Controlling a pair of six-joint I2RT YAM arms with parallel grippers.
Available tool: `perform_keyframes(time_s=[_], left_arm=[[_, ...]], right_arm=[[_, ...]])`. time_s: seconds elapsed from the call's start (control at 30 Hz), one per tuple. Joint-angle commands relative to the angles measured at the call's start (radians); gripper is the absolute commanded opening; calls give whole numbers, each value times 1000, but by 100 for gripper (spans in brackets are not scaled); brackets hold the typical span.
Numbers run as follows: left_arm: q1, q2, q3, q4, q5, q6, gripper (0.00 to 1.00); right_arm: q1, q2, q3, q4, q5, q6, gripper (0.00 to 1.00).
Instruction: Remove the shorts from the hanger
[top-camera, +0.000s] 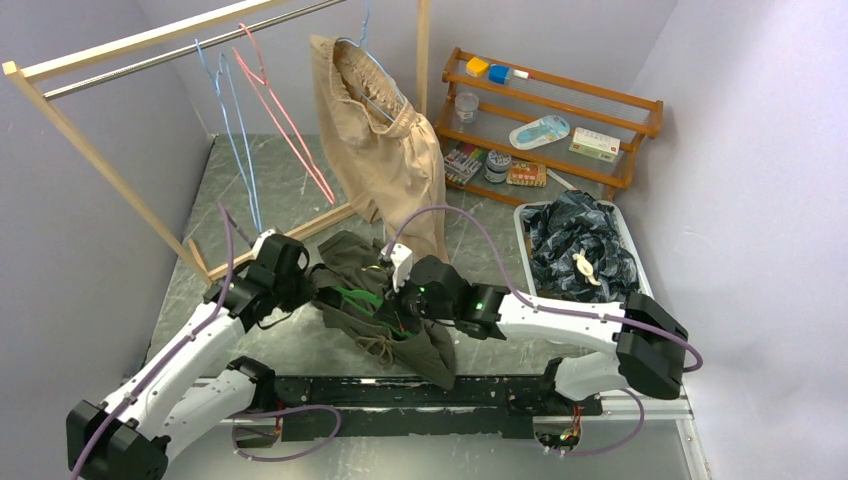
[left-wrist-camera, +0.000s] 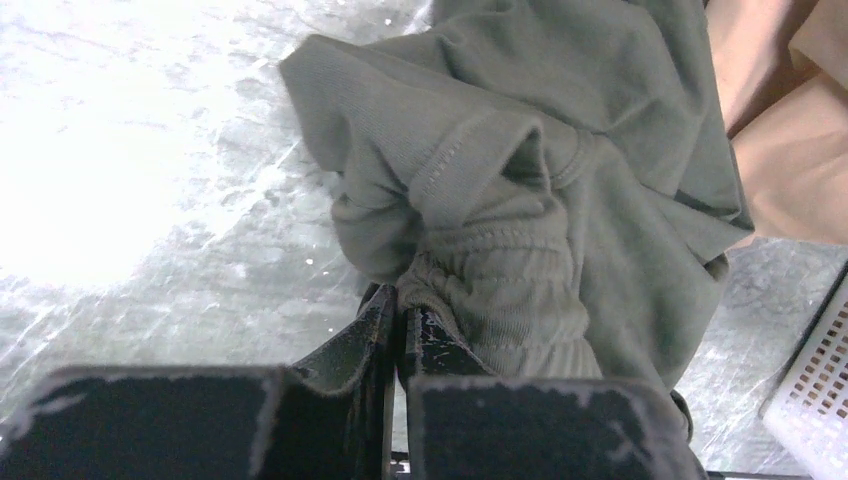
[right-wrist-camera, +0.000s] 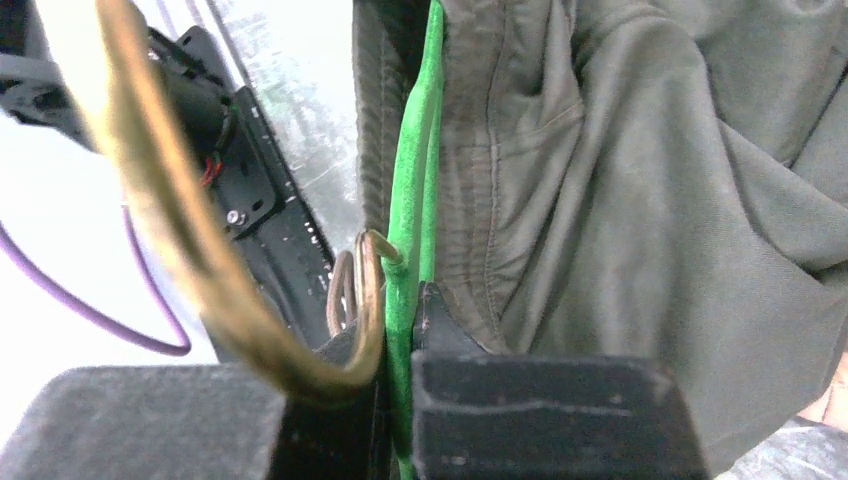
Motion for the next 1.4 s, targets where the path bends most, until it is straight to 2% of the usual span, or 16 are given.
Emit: perform_keyframes(time_s=[0.0, 0.23, 0.5, 0.63, 0.73, 0.9, 0.93, 1.03, 1.23, 1.3, 1.37], left_arm=[[14, -29, 64, -65, -276, -40, 7], [47, -8, 106, -102, -357, -51, 7], [129, 3, 155, -58, -315, 40, 7], [144, -2, 191, -84, -381, 83, 7], [165, 6, 217, -129, -436, 100, 7], [196, -6, 180, -113, -377, 118, 7], [197, -9, 170, -109, -366, 115, 7], [200, -11, 152, -92, -344, 114, 7], [230, 28, 216, -106, -384, 133, 7], [249, 35, 236, -93, -365, 158, 7], [253, 31, 230, -71, -320, 172, 7]], right_arm=[[51, -102, -67, -91, -165, -20, 0], [98, -219, -181, -121, -256, -81, 0], [118, -197, -182, -219, -304, -100, 0], [137, -164, -152, -307, -220, -113, 0], [147, -205, -159, -317, -100, -105, 0], [148, -352, -189, -253, 121, -50, 0], [148, -374, -190, -246, 122, -64, 0], [150, -416, -228, -199, -13, -128, 0], [150, -375, -230, -255, -220, -154, 0], [151, -378, -229, -262, -140, -136, 0], [151, -381, -225, -265, 8, -118, 0]])
